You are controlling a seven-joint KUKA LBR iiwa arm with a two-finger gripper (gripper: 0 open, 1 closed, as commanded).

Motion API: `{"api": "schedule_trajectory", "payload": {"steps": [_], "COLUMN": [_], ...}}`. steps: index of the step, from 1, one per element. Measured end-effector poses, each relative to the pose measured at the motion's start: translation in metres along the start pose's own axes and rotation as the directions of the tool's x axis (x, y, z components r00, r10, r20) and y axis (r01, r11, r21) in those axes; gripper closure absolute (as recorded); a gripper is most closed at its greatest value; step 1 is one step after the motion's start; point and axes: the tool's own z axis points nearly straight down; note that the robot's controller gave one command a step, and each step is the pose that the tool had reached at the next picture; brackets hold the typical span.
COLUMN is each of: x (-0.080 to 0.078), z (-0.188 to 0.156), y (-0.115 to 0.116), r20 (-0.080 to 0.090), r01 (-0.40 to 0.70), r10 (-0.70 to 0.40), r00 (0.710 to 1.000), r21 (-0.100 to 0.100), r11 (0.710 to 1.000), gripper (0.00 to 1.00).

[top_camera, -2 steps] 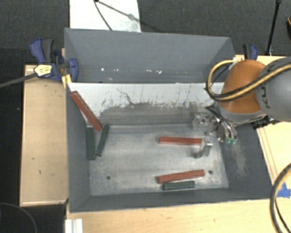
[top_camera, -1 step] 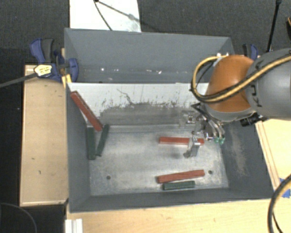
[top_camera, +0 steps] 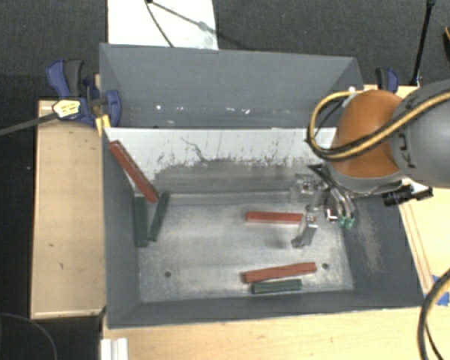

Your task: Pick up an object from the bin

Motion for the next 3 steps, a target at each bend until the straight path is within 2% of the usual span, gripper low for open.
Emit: {"api": "schedule_trajectory", "payload": {"steps": [1,2,3], "x": [0.0011,0.0007,0.0006], "z": [0.0316,0.0311,0.0307], "y": [0.0254,0.0252,0.0253], "r20": [0.000,0.001,0.001], "r01": [0.000,0.006,0.009], "r10": [0.000,-0.006,-0.009], "r00": [1.000,1.000,1.000], "r21": [0.000,0.001,0.001], "r11": [1.000,1.000,1.000], "gripper": [0.00,0.00,1.00]}}
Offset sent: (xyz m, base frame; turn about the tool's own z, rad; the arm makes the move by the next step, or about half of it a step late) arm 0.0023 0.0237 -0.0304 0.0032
